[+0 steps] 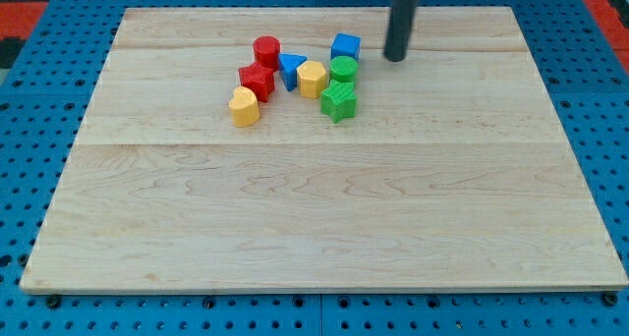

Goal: Move the red circle slightly to the left side

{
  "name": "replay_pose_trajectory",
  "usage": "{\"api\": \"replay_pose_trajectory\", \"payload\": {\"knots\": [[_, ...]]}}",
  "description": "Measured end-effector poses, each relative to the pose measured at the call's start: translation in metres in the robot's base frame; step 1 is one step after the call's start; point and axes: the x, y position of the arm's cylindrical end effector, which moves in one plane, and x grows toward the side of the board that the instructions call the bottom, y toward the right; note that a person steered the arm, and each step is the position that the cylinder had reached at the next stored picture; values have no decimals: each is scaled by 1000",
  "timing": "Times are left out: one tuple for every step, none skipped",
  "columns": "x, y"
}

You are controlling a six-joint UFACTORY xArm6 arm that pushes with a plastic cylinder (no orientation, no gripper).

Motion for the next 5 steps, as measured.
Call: {"api": "replay_pose_trajectory", "payload": {"knots": [[-3,-80],[-3,-144],[-7,-174],[-8,-166],[-7,-162]]}}
